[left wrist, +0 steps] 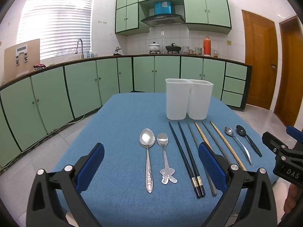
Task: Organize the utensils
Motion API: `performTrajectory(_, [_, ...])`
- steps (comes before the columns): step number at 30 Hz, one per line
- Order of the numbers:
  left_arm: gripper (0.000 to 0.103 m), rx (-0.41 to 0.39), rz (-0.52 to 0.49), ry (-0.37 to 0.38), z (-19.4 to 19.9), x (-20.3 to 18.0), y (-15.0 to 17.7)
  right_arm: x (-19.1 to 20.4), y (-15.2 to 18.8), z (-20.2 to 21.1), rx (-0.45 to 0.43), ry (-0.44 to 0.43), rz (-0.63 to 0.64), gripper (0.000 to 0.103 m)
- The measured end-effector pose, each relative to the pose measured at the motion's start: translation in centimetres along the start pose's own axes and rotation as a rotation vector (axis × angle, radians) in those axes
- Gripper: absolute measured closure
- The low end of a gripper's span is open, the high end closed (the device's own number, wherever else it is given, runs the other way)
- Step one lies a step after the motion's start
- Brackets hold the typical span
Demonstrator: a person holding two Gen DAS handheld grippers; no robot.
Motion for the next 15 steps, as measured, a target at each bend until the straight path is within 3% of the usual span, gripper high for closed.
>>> performTrajectory(15, [0.006, -0.009, 0.007, 0.014, 0.31, 0.23, -0.12, -0.14, 0.00, -0.05, -0.001, 0.003, 0.002, 0.005])
Point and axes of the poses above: each gripper's, at about its wrist camera, not at the fingertips, and z roughly against the way its jaws point, x to its left, y to its underside, the point moved 3 cm from there along -z, roughly the way its jaws point, and after that the axes turned 10 degrees about -x, right-handed, at the moved point
